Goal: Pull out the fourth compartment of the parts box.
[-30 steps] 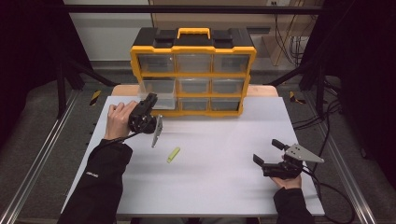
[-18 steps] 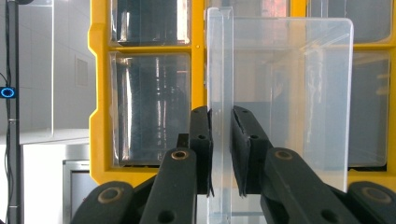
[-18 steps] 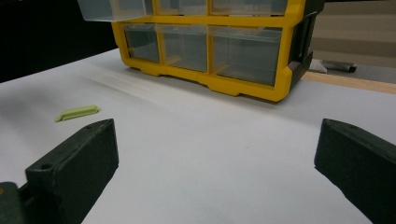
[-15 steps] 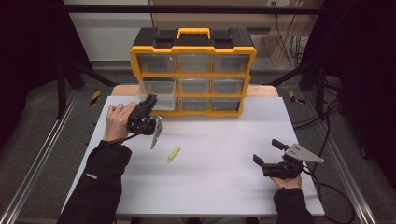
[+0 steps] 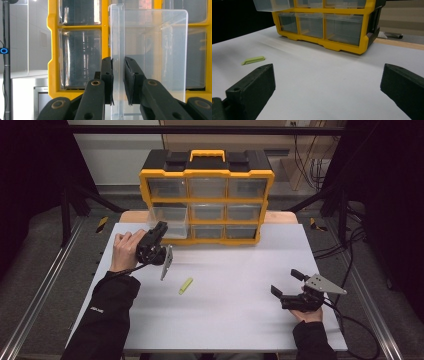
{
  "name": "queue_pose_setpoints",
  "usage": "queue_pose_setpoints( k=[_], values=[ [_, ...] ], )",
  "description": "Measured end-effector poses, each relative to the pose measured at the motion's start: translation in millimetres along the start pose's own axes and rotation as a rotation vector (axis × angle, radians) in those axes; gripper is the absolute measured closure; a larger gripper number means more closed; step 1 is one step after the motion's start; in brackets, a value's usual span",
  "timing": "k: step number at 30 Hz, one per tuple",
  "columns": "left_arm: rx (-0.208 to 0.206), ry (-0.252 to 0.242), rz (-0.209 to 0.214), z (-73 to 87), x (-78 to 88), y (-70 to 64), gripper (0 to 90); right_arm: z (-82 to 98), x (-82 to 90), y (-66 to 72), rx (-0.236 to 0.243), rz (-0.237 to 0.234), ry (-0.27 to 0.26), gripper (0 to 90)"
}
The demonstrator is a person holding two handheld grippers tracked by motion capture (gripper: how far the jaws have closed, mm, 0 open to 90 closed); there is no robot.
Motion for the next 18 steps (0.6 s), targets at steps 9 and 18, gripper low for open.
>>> queue_pose_setpoints(
  k=[9, 18],
  values=[
    [0.058, -0.006, 0.045, -0.4, 2.4, 2.8, 77.1, 0.2, -0.1, -0.1, -0.003, 0.000, 0.003, 0.3],
    [0.218, -0.010, 0.098, 2.1, 9.7, 8.3, 70.5, 0.0, -0.1, -0.2, -0.002, 0.000, 0.001, 0.3]
  ],
)
Point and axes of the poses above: each handheld gripper's, and its own axes: x roughly backward along the jaws, z roughly out of its underside, y roughly to its left, the point moved 7 cm from there along -x, roughly forward along the jaws, and after that the axes turned 13 degrees about -x, right-handed, at the moved point
